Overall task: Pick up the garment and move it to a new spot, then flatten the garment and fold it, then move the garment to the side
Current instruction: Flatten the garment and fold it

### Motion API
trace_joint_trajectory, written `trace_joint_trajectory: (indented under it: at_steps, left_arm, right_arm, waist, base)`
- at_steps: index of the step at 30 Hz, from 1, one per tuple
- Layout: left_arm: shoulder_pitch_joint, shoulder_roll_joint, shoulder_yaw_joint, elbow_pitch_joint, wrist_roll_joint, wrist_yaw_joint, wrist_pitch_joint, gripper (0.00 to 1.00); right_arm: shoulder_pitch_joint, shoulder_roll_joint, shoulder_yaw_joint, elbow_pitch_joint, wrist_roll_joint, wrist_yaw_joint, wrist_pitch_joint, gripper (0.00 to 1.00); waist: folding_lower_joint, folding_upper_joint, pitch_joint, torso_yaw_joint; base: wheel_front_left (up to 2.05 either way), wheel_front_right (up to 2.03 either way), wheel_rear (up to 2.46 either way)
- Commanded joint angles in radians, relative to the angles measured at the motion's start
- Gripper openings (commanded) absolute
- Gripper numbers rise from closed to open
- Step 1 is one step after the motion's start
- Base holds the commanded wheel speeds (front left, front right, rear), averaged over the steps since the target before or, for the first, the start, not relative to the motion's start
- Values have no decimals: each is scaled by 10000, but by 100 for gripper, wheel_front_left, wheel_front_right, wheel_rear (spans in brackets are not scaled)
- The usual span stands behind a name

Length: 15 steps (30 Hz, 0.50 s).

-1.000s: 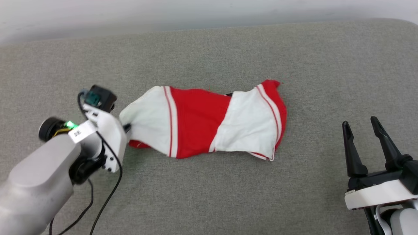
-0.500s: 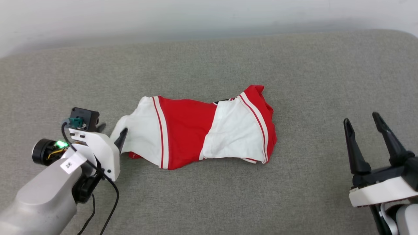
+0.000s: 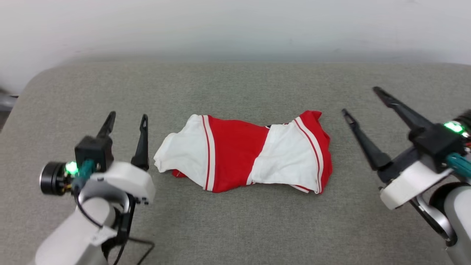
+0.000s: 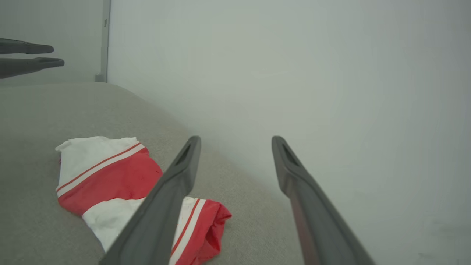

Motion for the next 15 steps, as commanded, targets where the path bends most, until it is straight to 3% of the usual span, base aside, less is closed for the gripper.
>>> trace_joint_trajectory:
  at_steps: [1,4,9,15]
  left_arm:
    - [594,-78,404,-420,447,232,-18,100]
    - [1484,-317,1158,-1160,1228,552,-20,100]
    - [2472,-747,1974,-1769,2155,622,-22,100]
    - [2832,-1199,2523,-1938,2853,376,-22,100]
  right_arm:
    - [-426,-391,596,-109,300,-7,457,100]
    - [-1151,-1222,2178,-289,1063,-9,1537,100]
    - [-2548,-2462,5031,-495,2382,-9,3585,100]
    - [-4382,-2977,7685,-169,3240,-9,5273,100]
  waist:
    - [1,-1,-14,152]
    - [1,-1,22,307]
    - [1,-1,177,581]
    - [1,-1,580,871]
  base:
    - [0,0,0]
    - [0,0,0]
    - [0,0,0]
    - [0,0,0]
